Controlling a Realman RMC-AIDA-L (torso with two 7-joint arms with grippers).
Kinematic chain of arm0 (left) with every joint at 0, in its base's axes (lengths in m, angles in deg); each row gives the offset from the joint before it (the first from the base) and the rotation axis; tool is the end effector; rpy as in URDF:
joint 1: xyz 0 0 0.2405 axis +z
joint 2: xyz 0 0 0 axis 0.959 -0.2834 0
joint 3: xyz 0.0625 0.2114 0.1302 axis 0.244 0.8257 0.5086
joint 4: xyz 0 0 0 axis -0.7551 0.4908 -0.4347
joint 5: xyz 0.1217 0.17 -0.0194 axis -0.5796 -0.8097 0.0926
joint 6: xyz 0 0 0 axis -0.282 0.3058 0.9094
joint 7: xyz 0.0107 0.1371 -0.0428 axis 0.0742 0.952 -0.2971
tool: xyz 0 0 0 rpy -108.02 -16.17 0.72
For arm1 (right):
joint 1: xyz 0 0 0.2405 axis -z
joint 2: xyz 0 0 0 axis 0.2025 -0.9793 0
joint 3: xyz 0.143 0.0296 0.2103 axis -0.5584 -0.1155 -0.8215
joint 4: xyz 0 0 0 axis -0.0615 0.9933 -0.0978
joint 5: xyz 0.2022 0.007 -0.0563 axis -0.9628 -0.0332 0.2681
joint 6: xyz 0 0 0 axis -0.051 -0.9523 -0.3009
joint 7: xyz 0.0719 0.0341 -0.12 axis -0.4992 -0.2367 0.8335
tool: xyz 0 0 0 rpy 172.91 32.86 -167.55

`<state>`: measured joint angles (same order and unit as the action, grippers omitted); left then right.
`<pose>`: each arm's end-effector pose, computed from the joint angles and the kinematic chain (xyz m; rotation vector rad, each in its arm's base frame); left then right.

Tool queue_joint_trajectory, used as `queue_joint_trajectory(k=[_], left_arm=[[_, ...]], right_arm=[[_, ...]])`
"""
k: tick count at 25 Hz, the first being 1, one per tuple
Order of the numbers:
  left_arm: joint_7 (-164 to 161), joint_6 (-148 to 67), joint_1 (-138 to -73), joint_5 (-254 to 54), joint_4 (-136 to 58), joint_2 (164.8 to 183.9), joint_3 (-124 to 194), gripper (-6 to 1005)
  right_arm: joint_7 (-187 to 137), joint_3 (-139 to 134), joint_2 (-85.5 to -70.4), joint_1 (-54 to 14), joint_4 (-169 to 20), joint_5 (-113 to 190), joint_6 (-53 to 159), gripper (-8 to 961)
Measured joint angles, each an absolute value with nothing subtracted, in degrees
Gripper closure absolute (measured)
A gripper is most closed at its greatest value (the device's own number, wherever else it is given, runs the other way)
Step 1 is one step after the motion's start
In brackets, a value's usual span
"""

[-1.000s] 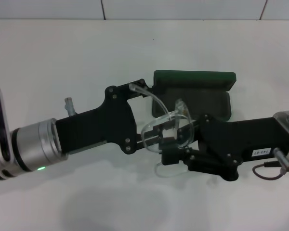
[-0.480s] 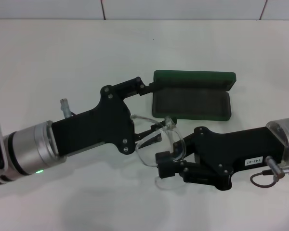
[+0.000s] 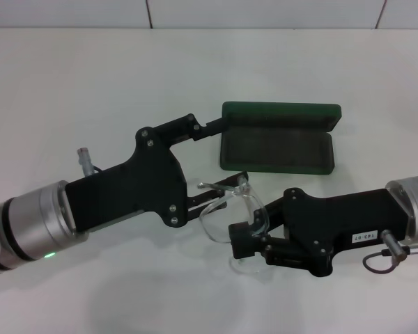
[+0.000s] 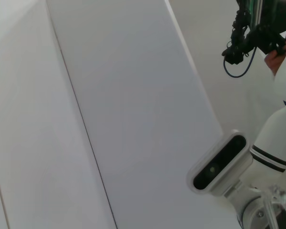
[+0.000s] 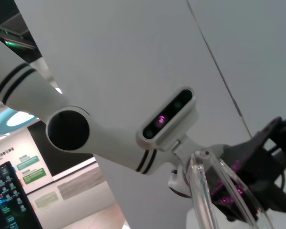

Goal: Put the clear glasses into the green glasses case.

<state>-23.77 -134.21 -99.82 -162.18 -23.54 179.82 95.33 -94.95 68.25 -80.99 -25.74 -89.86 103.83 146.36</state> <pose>-0.2237 0.2647 -0.0447 -2.4251 0.3117 -1.2410 0.1931 0.2839 -0.0490 2.6550 -0.4282 -1.0046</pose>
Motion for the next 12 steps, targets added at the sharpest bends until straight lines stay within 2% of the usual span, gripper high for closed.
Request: queue_joint_trajectory(k=[12], left_arm=[[-23.73,-134.85,-99.09,-160.96,-23.47,179.66,95.4,389]], right_arm=[[-94.84,68.25,-80.79,-25.63,-89.94,105.44,141.2,835]])
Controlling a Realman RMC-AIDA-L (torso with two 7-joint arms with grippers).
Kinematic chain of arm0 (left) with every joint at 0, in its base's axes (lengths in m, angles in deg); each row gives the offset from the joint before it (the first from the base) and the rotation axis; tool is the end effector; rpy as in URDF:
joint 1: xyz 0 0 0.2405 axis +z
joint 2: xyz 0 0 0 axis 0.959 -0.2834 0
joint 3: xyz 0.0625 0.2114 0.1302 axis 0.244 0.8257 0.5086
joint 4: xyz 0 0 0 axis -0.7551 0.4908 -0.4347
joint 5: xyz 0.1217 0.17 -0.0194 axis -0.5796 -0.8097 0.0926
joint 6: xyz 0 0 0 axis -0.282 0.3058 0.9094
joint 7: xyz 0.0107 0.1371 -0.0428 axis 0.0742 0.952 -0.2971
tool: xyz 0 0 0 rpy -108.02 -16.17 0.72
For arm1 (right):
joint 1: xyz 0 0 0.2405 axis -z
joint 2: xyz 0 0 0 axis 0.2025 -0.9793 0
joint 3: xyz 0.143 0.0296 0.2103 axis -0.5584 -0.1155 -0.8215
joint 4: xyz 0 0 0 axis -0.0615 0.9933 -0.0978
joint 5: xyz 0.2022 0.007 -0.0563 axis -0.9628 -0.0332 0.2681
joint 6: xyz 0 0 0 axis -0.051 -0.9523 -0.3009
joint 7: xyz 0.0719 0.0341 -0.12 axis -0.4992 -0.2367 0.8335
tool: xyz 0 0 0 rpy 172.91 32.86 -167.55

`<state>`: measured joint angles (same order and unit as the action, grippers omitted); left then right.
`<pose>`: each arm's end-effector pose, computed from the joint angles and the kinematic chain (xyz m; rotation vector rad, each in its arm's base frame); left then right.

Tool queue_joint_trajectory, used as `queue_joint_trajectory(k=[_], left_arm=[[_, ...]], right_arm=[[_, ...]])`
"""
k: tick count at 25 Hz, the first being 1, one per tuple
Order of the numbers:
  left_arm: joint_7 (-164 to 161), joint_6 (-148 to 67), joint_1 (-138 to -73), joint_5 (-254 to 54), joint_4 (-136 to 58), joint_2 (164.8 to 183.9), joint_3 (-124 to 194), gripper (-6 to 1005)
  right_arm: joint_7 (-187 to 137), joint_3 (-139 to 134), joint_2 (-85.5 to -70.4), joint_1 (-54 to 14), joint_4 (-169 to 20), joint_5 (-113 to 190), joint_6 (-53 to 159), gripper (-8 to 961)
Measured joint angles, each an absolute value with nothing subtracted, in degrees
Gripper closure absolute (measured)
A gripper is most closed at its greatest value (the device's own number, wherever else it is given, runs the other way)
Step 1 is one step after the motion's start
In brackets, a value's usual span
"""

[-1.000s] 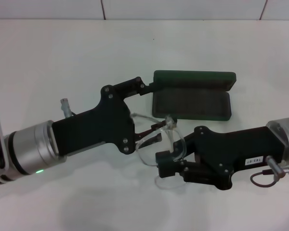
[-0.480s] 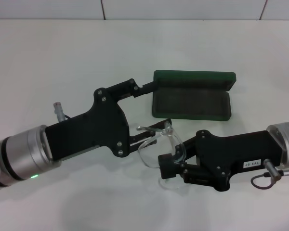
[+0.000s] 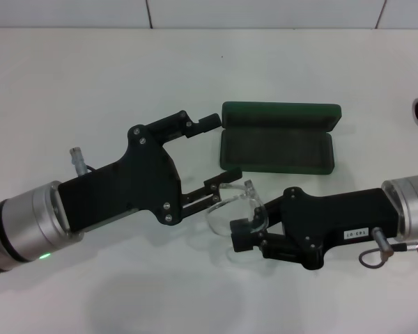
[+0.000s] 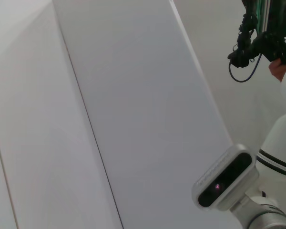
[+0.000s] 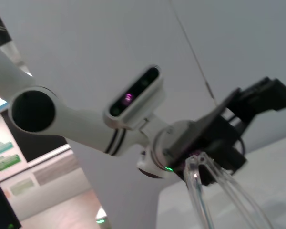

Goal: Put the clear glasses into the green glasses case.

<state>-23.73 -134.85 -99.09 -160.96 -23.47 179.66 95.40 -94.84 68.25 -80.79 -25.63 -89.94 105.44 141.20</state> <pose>-0.2261 0.2631 -0.0409 -2.4001 0.3003 -1.2507 0.2022 0.2918 -0.0557 2.7463 -0.4685 -0.9303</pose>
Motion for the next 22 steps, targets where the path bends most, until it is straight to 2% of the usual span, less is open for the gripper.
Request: queue_joint_trajectory(k=[7,17,22], left_arm=[[-23.71,-134.89,-98.48,-159.89,-23.48,179.65,95.3,389],[-23.01,-139.53,-91.31,-139.07,-23.98,179.51,95.19,389],[-25.17,-139.75,-90.28,-133.86,-27.21,179.4,95.06,389]], right_arm=[[-97.59,67.84,-80.6,-24.02,-97.68,110.2,139.8,835],[-100.93,67.44,-80.42,-17.35,-114.29,115.29,134.33,835],[-104.4,67.58,-80.75,-15.63,-122.93,119.54,129.61,834]])
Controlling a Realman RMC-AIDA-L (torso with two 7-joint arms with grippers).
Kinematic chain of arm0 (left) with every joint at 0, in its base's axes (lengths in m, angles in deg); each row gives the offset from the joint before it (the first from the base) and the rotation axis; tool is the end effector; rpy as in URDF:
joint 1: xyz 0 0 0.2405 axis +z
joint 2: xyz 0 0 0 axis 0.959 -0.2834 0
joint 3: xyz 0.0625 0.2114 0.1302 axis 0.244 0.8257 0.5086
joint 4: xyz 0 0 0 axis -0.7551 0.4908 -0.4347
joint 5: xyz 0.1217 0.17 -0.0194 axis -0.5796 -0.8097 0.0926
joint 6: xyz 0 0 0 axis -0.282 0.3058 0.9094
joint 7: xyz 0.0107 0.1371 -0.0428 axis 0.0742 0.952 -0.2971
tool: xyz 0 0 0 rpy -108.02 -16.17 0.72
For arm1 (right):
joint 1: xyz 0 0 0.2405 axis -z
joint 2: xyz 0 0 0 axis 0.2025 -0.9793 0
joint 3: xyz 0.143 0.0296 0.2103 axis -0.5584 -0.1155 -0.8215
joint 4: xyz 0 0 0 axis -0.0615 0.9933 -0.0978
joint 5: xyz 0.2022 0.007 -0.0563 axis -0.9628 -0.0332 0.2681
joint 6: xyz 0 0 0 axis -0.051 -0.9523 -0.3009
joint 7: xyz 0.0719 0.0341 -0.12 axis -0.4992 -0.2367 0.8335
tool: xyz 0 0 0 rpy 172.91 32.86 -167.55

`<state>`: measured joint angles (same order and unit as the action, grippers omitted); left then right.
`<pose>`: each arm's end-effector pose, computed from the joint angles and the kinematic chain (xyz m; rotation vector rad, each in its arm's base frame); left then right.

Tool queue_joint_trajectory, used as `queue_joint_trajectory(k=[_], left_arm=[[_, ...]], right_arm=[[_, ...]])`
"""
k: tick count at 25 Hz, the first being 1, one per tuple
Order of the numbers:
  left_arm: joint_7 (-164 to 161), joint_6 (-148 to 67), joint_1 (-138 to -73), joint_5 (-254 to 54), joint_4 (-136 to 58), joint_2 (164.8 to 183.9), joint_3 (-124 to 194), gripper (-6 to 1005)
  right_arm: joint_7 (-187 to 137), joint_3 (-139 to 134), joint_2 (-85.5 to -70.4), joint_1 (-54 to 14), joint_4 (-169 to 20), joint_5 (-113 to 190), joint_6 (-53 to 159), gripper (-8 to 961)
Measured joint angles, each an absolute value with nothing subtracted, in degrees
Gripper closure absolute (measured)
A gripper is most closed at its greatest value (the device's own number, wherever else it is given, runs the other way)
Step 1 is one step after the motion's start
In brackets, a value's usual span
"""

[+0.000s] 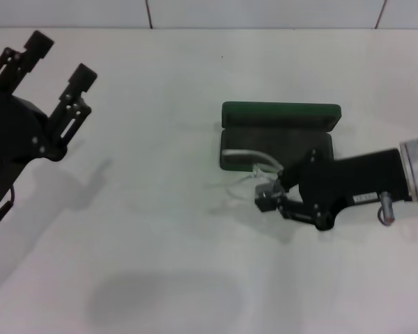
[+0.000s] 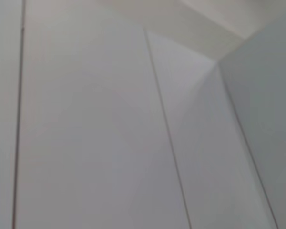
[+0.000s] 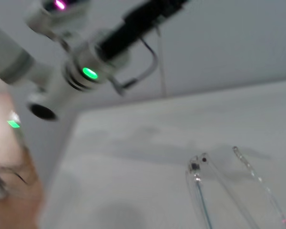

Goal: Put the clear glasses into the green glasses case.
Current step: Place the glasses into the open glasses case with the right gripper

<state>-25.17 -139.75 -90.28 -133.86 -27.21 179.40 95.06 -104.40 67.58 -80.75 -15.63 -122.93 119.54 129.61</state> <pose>-0.2678 0.2487 0.0132 -1.8620 -0.0043 -1.3117 0.1965 0.3188 -0.0272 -3.0395 0.1786 0.5874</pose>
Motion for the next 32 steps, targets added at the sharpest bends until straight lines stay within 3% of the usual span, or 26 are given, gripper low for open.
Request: queue_joint_trajectory(k=[7,16,32], left_arm=[[-26.63,-139.53,-89.93,-133.7,-28.7,179.31,94.94,389],[-28.18,-139.09,-89.55,-133.95,-28.82,179.31,95.25,389],[-28.63,-138.44,-89.98,-134.13,-29.49,179.24,95.36,389]], right_arm=[[-116.98,75.72,-81.03,-14.74,-137.63,130.86,116.21,834],[-127.96,87.1,-81.15,-16.38,-140.8,141.89,102.01,833],[-136.49,91.26,-81.26,-16.11,-145.7,149.82,98.41,824]])
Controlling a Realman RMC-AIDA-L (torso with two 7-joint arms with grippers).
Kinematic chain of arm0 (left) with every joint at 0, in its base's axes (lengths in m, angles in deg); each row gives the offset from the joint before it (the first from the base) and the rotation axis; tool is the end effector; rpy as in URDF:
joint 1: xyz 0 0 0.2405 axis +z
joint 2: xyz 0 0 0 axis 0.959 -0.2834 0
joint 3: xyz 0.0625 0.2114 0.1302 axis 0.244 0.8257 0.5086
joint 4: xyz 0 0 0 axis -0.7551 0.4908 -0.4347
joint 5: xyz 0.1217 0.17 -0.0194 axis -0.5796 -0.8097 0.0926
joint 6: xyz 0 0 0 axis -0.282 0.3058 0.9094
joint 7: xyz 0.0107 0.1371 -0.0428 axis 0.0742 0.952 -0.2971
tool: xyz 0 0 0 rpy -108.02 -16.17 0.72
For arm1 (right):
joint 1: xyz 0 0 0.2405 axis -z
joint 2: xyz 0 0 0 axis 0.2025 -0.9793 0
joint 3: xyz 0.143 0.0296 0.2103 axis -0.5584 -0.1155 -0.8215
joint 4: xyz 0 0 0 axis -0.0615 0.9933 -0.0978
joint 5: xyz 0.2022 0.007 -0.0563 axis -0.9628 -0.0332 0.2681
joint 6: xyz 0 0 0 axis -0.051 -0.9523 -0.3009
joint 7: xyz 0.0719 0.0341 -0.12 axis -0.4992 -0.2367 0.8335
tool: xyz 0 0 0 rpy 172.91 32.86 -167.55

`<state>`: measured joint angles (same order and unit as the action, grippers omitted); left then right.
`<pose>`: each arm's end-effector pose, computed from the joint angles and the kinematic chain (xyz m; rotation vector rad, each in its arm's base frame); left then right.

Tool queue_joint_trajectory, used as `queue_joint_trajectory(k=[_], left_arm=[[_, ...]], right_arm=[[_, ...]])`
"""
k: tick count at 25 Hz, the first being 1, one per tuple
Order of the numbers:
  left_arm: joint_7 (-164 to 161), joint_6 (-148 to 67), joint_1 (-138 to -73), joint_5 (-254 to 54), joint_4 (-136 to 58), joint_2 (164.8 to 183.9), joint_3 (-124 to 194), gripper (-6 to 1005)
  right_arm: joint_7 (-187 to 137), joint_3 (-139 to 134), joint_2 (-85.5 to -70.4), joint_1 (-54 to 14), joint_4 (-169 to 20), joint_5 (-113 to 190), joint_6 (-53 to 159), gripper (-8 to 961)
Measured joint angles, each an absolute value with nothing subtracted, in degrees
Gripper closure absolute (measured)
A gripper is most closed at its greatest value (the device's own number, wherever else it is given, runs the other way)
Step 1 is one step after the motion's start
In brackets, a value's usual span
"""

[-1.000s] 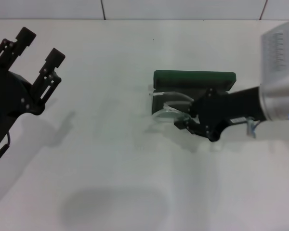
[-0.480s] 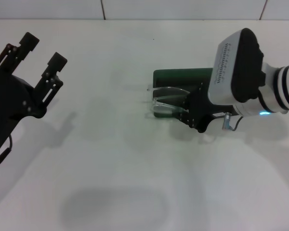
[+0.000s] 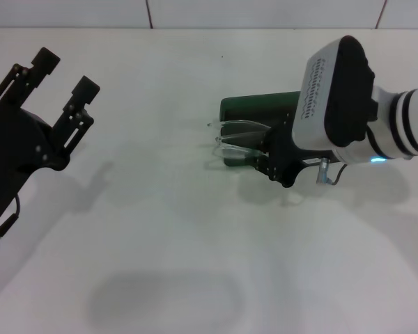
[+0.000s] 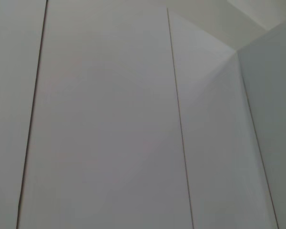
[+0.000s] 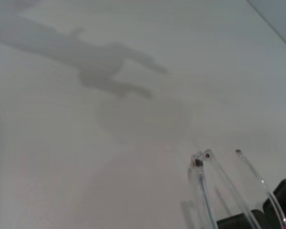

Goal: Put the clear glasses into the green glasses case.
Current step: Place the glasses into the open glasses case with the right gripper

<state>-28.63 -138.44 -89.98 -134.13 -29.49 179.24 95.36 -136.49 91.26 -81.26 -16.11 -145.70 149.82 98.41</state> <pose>-0.2758 0.2449 0.0067 -1.8920 -0.1306 -1.3196 0.1494 0.3532 -0.0646 -2.7498 0.0083 -0.0866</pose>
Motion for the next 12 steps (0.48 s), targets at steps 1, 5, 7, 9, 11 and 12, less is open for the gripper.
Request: queue_joint_trajectory(k=[1,5,7,9,11,12], left_arm=[[-28.64,-138.37,-89.96,-134.13,-29.49,179.23,95.35,389],[-28.65,-138.09,-89.68,-134.13,-29.49,179.19,95.17,389],[-28.65,-137.93,-89.54,-134.12,-29.48,179.15,95.16,389],[-28.65,-137.79,-89.52,-134.12,-29.47,179.14,95.19,389],[-28.65,-137.75,-89.52,-134.1,-29.47,179.14,95.14,389],[-28.65,-137.75,-89.52,-134.08,-29.47,179.14,95.11,389]], right_arm=[[-136.5,90.95,-81.21,-16.09,-146.26,149.79,99.26,823],[-136.53,90.69,-81.15,-15.82,-147.65,151.36,99.76,821],[-136.54,90.49,-81.15,-15.56,-148.06,152.26,99.22,820],[-136.92,90.26,-81.2,-14.99,-148.75,154.11,97.92,819],[-138.14,90.32,-81.28,-14.62,-149.23,156.63,96.51,817],[-139.11,90.47,-81.3,-14.52,-149.36,158.1,95.92,817]])
